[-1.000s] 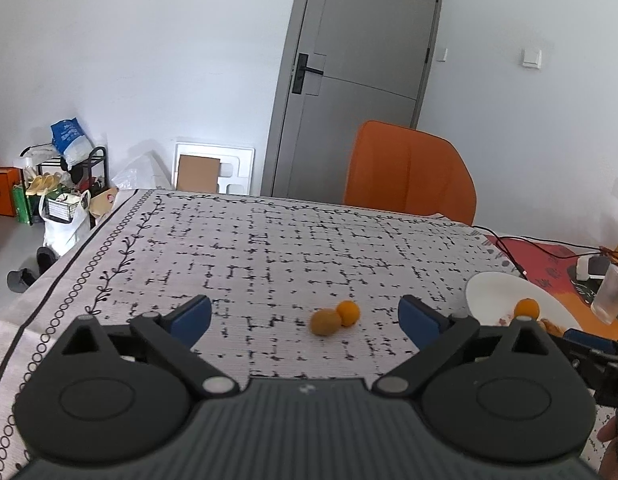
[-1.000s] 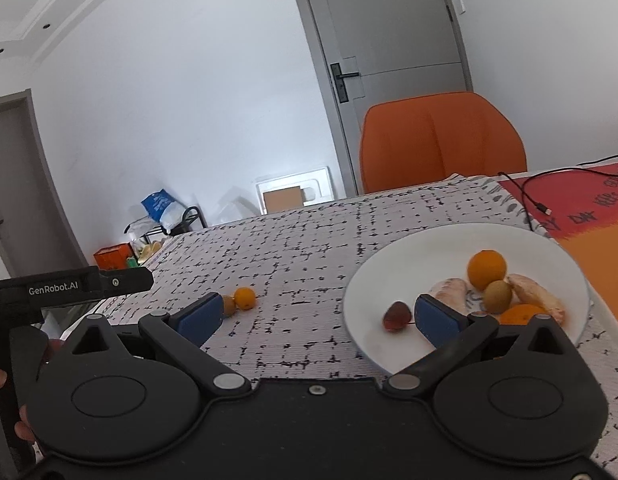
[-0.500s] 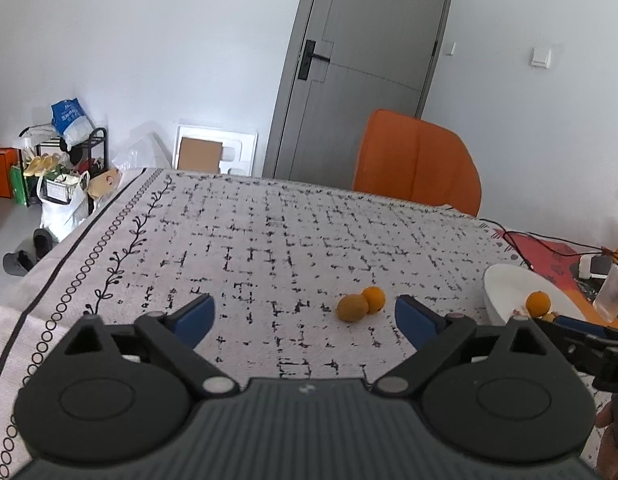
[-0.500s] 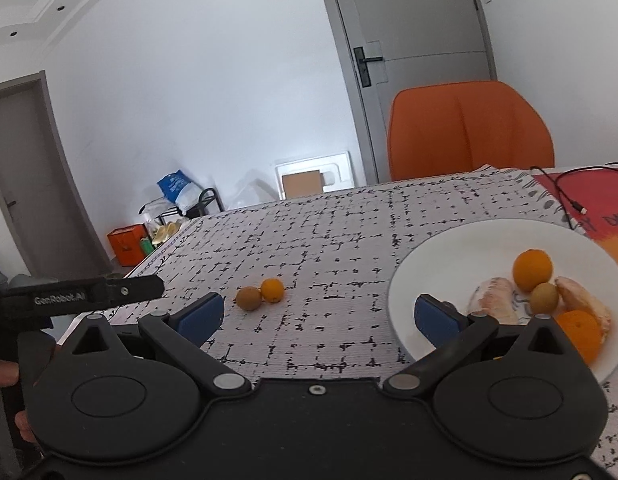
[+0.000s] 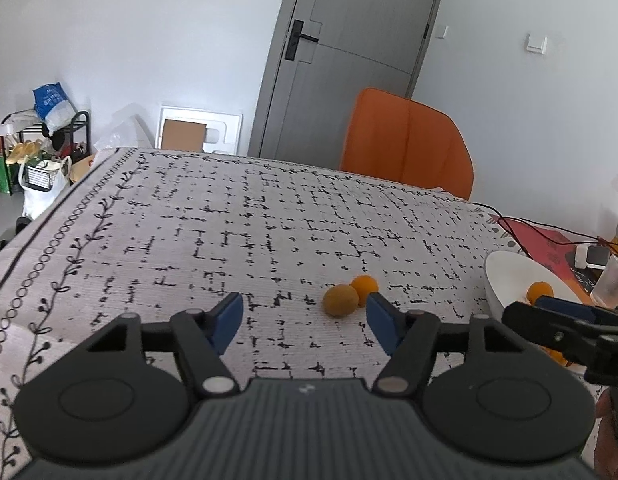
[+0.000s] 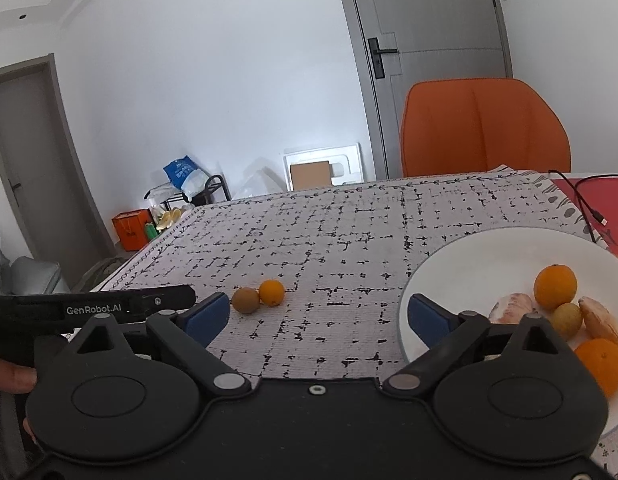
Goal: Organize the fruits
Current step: 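Move both open tools back toward the last fruits on the cloth, then grasp the yellow-brown fruit with the left gripper while the right gripper grasps the last orange, then carry the yellow-brown fruit with the left gripper while the right gripper carries the orange to the plate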
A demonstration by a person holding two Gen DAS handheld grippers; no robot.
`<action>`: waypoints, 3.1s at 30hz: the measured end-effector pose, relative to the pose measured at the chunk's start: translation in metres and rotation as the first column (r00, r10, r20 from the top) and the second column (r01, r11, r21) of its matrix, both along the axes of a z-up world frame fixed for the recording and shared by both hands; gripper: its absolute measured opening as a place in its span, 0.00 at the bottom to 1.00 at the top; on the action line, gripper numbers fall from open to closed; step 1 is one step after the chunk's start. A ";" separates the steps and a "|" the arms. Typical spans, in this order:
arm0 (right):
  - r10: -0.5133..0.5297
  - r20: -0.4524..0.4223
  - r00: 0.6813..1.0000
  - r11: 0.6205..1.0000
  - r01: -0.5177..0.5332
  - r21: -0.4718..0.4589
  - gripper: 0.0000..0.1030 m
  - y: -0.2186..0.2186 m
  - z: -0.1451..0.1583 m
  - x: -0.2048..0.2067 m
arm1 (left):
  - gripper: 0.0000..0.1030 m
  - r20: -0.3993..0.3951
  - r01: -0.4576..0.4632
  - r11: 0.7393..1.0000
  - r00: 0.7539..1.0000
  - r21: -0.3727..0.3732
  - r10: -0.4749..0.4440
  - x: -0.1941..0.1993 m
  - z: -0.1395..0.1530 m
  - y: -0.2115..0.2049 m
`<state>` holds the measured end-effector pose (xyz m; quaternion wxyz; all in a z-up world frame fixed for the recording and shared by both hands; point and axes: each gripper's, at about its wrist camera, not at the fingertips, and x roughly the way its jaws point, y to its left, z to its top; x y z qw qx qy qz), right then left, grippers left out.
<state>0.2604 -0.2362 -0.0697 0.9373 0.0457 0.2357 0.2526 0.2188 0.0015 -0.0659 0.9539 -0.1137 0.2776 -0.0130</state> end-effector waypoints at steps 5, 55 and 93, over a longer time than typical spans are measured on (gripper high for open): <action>0.005 -0.007 1.000 1.000 -0.005 -0.007 0.84 0.001 -0.001 0.008 | 0.58 -0.011 0.012 1.000 1.000 -0.005 -0.012 0.010 -0.003 -0.005; 0.122 -0.067 0.990 0.988 -0.127 -0.087 0.67 0.075 -0.009 0.056 | 0.24 -0.053 -0.085 0.996 0.995 -0.037 0.083 0.026 -0.011 0.047; 0.130 -0.126 0.983 0.985 -0.142 -0.097 0.45 0.099 -0.028 0.062 | 0.24 -0.042 -0.158 0.985 0.987 -0.066 0.156 0.003 -0.013 0.080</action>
